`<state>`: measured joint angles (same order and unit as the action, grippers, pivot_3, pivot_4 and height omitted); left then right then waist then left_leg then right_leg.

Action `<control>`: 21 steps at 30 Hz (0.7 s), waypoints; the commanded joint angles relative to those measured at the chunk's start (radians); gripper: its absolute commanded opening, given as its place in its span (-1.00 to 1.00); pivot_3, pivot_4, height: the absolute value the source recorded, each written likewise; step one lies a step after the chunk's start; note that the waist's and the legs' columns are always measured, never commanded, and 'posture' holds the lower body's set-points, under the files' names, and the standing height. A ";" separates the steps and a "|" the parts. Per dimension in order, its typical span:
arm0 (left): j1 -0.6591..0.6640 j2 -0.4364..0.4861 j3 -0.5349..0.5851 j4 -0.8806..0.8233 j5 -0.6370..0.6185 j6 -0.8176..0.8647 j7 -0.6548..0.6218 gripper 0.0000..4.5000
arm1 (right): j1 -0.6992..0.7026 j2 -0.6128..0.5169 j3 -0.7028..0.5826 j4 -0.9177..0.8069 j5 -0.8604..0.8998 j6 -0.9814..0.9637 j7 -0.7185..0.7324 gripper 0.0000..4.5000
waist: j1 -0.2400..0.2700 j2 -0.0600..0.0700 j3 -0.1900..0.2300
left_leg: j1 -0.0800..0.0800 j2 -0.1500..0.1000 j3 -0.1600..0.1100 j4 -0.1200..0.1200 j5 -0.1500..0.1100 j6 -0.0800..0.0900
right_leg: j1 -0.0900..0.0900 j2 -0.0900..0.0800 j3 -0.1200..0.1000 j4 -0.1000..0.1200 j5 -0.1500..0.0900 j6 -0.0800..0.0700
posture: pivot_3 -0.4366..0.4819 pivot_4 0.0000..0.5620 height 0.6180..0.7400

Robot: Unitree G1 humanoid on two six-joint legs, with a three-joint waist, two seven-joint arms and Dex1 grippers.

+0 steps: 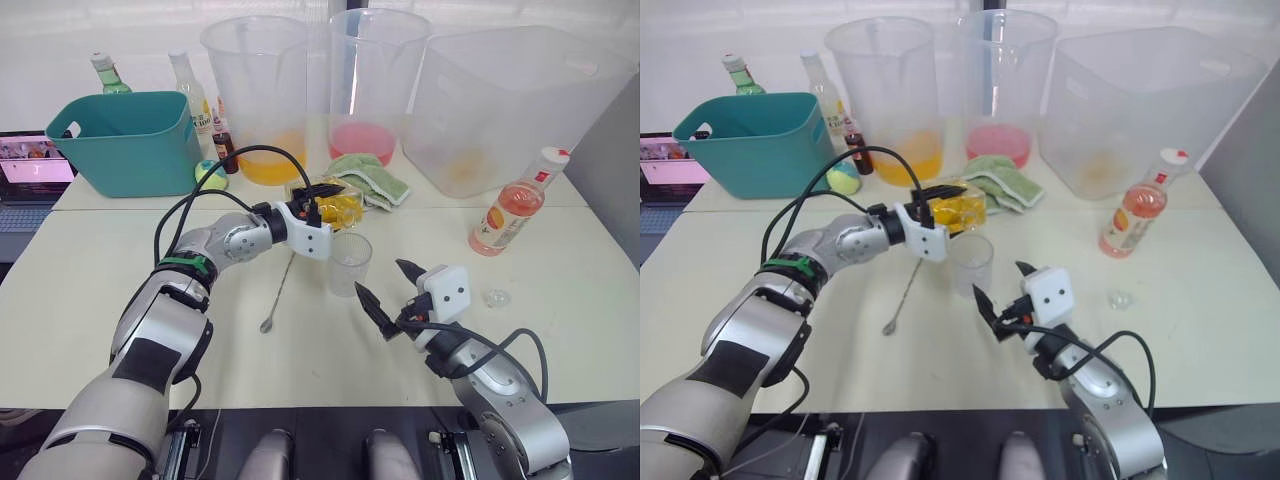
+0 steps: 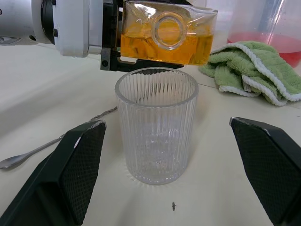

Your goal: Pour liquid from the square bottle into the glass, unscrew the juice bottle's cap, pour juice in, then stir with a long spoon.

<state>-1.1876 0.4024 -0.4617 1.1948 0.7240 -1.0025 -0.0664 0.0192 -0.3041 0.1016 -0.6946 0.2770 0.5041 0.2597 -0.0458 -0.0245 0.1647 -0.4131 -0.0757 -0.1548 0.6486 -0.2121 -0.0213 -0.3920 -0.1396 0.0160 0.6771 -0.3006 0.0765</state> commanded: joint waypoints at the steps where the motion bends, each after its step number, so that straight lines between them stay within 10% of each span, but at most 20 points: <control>1: -0.075 0.024 -0.005 -0.046 0.026 -0.023 0.116 0.25 | 0.002 0.003 -0.020 -0.026 0.002 -0.007 -0.002 0.98 | 0.000 0.000 0.000 | 0.000 0.000 0.000 0.000 0.000 0.000 | 0.000 0.000 0.000 0.000 0.000 0.000 | -0.05 -0.47 0.97; 21: -0.119 0.052 -0.153 -0.055 0.242 0.030 0.447 0.25 | 0.027 0.006 -0.017 -0.036 0.005 -0.010 -0.005 0.98 | 0.001 0.000 0.000 | -0.003 -0.001 0.000 0.001 0.001 -0.001 | -0.004 -0.001 0.000 0.003 0.000 0.000 | -0.05 -0.47 0.97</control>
<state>-1.2315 0.4415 -0.6355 1.1943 0.9827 -0.9762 0.3060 0.0487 -0.3024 0.0998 -0.6949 0.2776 0.5041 0.2559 -0.0449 -0.0245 0.1647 -0.4158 -0.0764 -0.1544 0.6501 -0.2114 -0.0225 -0.3958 -0.1402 0.0161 0.6801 -0.3007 0.0765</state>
